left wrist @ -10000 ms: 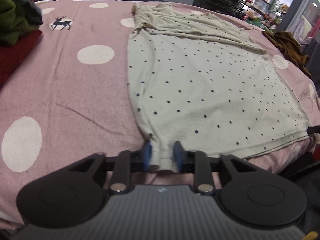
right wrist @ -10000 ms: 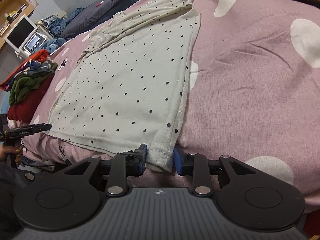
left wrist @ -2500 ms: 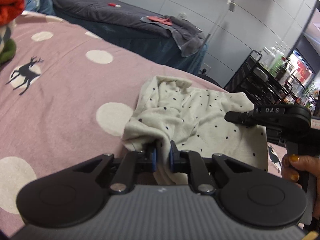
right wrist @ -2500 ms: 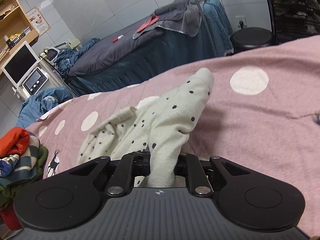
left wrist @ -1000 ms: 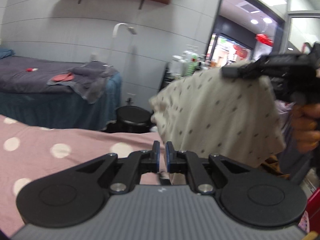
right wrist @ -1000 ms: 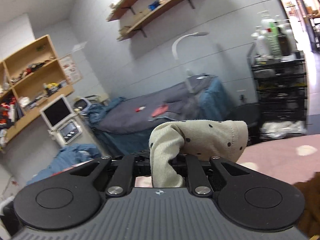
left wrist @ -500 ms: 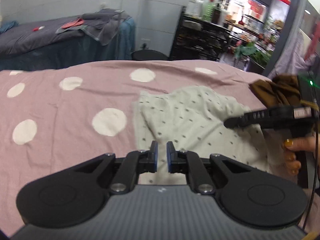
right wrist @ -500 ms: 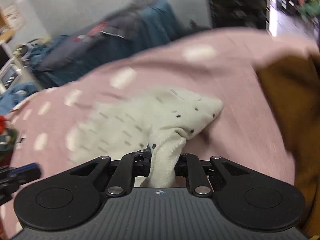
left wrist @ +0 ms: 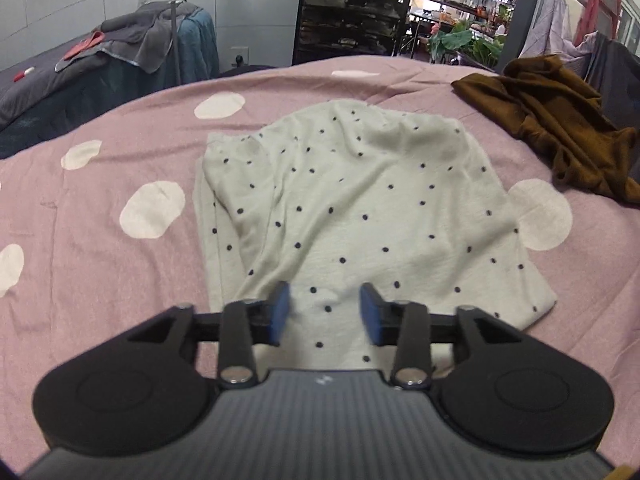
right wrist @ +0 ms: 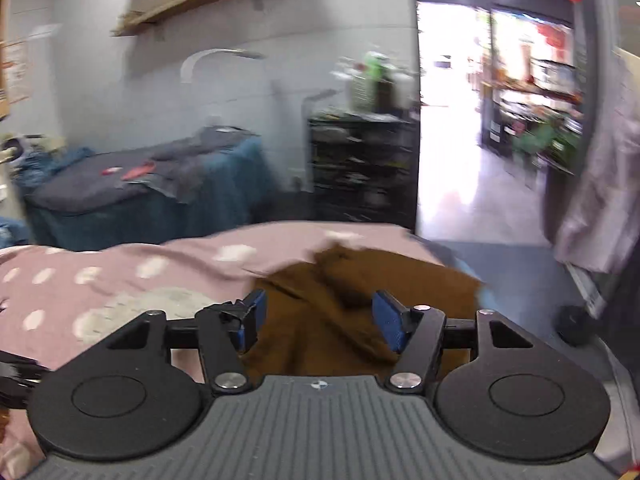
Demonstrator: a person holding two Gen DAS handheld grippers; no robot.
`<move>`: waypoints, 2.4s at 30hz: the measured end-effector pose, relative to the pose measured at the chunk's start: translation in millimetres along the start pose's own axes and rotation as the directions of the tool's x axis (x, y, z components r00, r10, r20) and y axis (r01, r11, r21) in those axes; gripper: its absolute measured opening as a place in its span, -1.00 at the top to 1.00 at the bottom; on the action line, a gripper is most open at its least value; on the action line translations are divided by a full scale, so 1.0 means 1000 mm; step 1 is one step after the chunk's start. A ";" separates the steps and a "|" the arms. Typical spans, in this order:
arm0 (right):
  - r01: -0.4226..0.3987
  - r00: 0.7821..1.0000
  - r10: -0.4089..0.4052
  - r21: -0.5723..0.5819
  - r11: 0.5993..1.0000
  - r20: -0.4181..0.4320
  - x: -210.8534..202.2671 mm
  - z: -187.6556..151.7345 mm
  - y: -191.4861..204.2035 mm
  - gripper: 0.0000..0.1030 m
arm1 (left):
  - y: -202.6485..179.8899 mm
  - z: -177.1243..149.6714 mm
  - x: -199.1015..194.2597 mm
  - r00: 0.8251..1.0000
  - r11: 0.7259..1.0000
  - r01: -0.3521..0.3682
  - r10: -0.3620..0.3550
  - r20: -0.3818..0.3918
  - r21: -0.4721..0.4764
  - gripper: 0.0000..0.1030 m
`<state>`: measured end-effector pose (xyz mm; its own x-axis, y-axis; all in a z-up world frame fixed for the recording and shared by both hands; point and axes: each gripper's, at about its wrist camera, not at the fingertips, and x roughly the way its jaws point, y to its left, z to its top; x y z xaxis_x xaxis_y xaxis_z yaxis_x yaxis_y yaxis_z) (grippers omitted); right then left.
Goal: Fold small clothes
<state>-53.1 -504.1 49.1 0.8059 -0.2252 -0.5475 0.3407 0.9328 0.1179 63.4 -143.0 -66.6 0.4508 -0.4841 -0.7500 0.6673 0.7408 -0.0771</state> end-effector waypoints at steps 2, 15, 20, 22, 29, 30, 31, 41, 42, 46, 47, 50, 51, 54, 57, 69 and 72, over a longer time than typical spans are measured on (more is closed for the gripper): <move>0.026 0.999 -0.021 0.123 0.992 -0.043 0.001 -0.014 -0.028 -0.76 | -0.006 0.003 -0.006 1.000 1.000 0.014 -0.015 0.010 0.015 0.13; -0.228 0.973 0.230 0.162 0.960 0.009 0.029 -0.033 0.049 0.73 | 0.001 -0.006 -0.027 1.000 1.000 0.019 -0.019 0.021 -0.005 0.08; -0.338 0.903 0.361 0.136 0.931 -0.231 0.065 -0.043 0.077 0.02 | 0.004 -0.014 -0.031 1.000 1.000 0.024 -0.024 0.008 -0.011 0.07; -0.335 0.923 0.359 0.172 0.926 -0.137 0.058 -0.041 0.064 0.02 | 0.005 -0.016 -0.034 1.000 1.000 0.023 -0.023 0.013 -0.014 0.03; -0.055 0.979 0.078 0.127 0.990 -0.187 0.078 -0.027 0.046 0.02 | 0.001 -0.019 -0.035 0.999 0.999 0.036 -0.035 0.035 -0.018 0.00; -0.049 0.963 0.071 0.091 0.995 -0.262 0.089 -0.034 0.052 0.03 | 0.003 -0.020 -0.037 0.999 0.999 0.036 -0.035 0.040 -0.021 -0.07; -0.041 0.957 0.061 0.076 0.996 -0.283 0.092 -0.037 0.057 0.04 | 0.006 -0.022 -0.040 0.999 0.999 0.035 -0.034 0.043 -0.028 -0.14; -0.316 0.923 0.319 0.049 0.948 -0.217 0.102 -0.022 0.127 -1.00 | 0.054 -0.038 -0.036 0.990 0.947 0.137 -0.121 0.073 -0.290 -0.22; -0.307 0.915 0.321 0.097 0.947 -0.245 0.116 -0.026 0.131 -1.00 | 0.056 -0.042 -0.031 0.989 0.940 0.143 -0.128 0.067 -0.311 -0.23; -0.285 0.894 0.359 0.276 0.918 -0.269 0.148 -0.054 0.130 -1.00 | 0.061 -0.052 -0.012 0.991 0.926 0.133 -0.133 0.025 -0.353 -0.24; -0.276 0.913 0.340 0.271 0.922 -0.227 0.145 -0.058 0.133 -1.00 | 0.061 -0.052 -0.010 0.989 0.923 0.143 -0.142 0.028 -0.356 -0.24; -0.352 0.886 0.425 0.328 0.877 -0.186 0.150 -0.062 0.141 -1.00 | 0.056 -0.045 -0.003 0.980 0.912 0.197 -0.187 0.061 -0.360 -0.27; -0.363 0.865 0.456 0.367 0.856 -0.208 0.155 -0.065 0.142 -1.00 | 0.054 -0.043 0.000 0.979 0.909 0.205 -0.198 0.056 -0.364 -0.31; -0.315 0.867 0.422 0.367 0.875 -0.264 0.165 -0.071 0.146 -0.87 | 0.052 -0.042 0.007 0.980 0.907 0.197 -0.189 0.060 -0.372 -0.31; -0.310 0.863 0.434 0.405 0.860 -0.261 0.169 -0.077 0.134 -0.54 | 0.052 -0.039 0.011 0.978 0.897 0.211 -0.196 0.078 -0.388 -0.09; -0.269 0.874 0.407 0.436 0.859 -0.264 0.195 -0.071 0.155 0.59 | 0.044 -0.018 0.028 0.972 0.896 0.235 -0.223 0.076 -0.378 0.75; -0.311 0.903 0.385 0.328 0.892 -0.191 0.161 -0.054 0.165 0.65 | 0.026 0.004 0.009 0.971 0.933 0.233 -0.211 0.108 -0.274 0.76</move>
<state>106.7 -371.4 -64.5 0.7665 0.2094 -0.6071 0.2120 0.8098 0.5470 87.5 -129.6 -72.4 0.3607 -0.6770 -0.6415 0.5651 0.7059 -0.4272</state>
